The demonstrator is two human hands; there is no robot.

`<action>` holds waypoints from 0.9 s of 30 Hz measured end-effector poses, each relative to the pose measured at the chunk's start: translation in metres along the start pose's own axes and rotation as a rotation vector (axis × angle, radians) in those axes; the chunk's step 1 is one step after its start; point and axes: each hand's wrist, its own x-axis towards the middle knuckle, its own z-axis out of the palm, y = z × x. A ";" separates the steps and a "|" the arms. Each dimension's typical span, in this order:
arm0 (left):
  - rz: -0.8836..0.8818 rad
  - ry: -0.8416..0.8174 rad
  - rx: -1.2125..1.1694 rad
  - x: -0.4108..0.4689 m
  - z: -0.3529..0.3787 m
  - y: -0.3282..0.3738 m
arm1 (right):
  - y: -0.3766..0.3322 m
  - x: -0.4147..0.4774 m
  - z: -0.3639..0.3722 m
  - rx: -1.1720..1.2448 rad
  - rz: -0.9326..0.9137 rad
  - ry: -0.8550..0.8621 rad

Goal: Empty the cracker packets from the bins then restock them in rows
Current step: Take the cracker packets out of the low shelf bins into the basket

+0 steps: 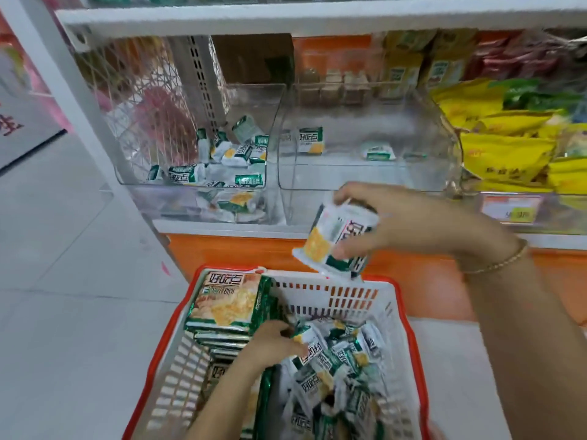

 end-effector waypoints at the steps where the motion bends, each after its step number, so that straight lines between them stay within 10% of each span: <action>1: -0.032 -0.032 0.003 0.006 0.005 -0.004 | 0.009 0.002 0.022 -0.048 0.032 -0.058; 13: -0.101 -0.286 -0.105 0.019 0.077 -0.039 | 0.134 0.043 0.211 0.458 0.735 -0.063; 19: 0.148 -0.143 0.090 0.028 0.048 -0.028 | 0.130 0.050 0.187 -0.067 0.567 -0.179; 27: 0.626 0.548 -0.089 -0.037 -0.084 0.087 | 0.023 0.050 0.062 0.257 0.059 0.514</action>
